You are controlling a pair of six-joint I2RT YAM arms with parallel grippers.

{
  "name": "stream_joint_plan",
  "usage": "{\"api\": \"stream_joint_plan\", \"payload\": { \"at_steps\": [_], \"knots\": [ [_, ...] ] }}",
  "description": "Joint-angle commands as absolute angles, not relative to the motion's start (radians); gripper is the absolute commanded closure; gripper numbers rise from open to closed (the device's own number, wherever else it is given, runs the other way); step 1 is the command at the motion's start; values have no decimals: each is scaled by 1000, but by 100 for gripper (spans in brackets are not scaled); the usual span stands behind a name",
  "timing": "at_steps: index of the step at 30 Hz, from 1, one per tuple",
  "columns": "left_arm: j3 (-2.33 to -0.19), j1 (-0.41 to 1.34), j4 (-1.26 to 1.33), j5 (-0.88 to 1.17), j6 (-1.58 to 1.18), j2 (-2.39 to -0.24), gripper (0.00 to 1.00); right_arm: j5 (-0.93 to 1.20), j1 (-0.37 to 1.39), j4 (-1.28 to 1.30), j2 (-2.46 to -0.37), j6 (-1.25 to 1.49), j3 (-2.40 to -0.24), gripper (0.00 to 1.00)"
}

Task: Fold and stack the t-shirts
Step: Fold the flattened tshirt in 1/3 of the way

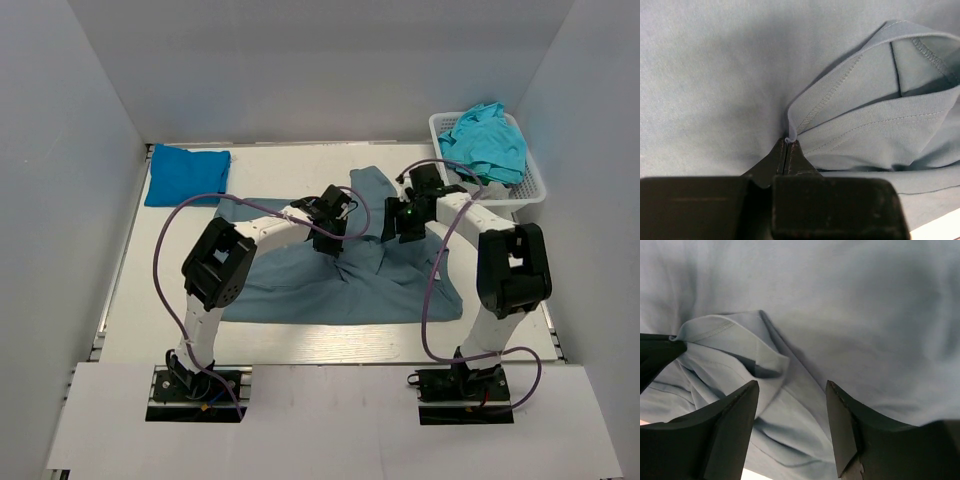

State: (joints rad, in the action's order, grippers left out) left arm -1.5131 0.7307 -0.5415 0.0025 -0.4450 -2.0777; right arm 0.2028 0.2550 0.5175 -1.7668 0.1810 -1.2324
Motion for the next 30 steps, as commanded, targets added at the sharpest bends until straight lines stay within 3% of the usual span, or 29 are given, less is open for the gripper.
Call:
{"api": "stream_joint_plan", "payload": {
  "at_steps": [1,17,30],
  "knots": [
    [-1515,724,-511,8,-437,-2002,100,264,284,489,-1798,140,-1279,38],
    [-1437,724,-520,-46,-465,-2011,100,106,281,451,-1726,137,-1146,40],
    [-1440,724,-520,-37,-465,-2019,100,159,304,414,-1723,124,-1126,37]
  ]
}}
